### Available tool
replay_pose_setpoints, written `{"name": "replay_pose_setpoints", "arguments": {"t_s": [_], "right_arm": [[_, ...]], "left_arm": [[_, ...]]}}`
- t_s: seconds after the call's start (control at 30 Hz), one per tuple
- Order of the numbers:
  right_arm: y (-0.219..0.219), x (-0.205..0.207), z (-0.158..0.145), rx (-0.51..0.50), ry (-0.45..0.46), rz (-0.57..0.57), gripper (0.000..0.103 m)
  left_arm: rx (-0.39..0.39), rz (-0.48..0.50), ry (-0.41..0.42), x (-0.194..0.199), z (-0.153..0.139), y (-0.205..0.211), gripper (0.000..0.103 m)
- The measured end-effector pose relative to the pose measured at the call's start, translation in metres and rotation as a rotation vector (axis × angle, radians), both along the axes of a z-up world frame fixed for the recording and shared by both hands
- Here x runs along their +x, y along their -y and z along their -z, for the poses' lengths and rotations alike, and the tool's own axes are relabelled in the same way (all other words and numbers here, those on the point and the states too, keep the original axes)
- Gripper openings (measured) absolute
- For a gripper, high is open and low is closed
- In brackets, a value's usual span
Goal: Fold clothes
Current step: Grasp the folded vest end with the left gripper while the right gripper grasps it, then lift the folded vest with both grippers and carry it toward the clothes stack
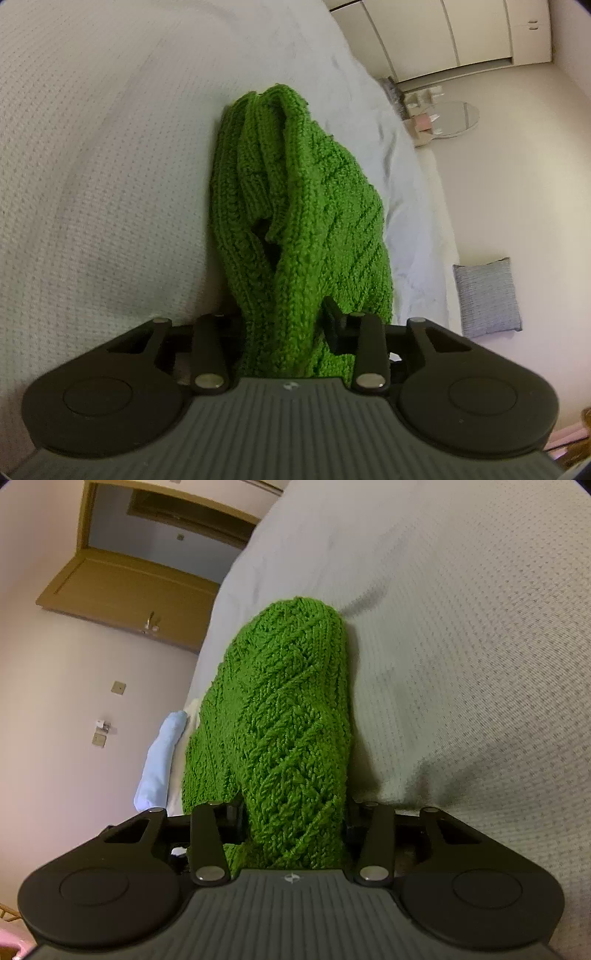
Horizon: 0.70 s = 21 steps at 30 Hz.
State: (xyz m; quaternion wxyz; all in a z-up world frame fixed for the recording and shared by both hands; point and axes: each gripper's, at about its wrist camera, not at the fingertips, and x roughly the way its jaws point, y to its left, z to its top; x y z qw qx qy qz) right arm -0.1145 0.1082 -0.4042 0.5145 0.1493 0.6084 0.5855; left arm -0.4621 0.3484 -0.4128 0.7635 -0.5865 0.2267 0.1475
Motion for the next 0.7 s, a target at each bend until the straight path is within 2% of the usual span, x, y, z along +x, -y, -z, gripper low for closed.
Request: {"name": "replay_pose_setpoints", "arguments": {"t_s": [0.07, 0.2, 0.33, 0.4, 0.57, 0.7], "right_arm": [[-0.004, 0.000, -0.006, -0.035, -0.012, 0.000, 0.041], [-0.011, -0.002, -0.032, -0.099, -0.061, 0.012, 0.038], [-0.017, -0.010, -0.076, -0.122, -0.111, -0.008, 0.037], [-0.024, -0.013, -0.103, -0.119, -0.131, -0.027, 0.037], [-0.050, -0.031, -0.176, -0.082, -0.153, -0.106, 0.037], [-0.091, -0.056, -0.218, -0.030, -0.154, -0.183, 0.037]], "left_arm": [[0.016, -0.001, -0.049, 0.006, -0.011, 0.002, 0.027], [0.052, 0.003, -0.155, 0.020, -0.052, 0.009, 0.023], [0.036, -0.040, -0.205, 0.021, -0.102, 0.011, 0.022], [0.039, -0.076, -0.214, 0.014, -0.138, 0.013, 0.022], [0.071, -0.187, -0.223, -0.027, -0.214, 0.019, 0.022], [0.119, -0.269, -0.216, -0.066, -0.253, 0.007, 0.022]]}}
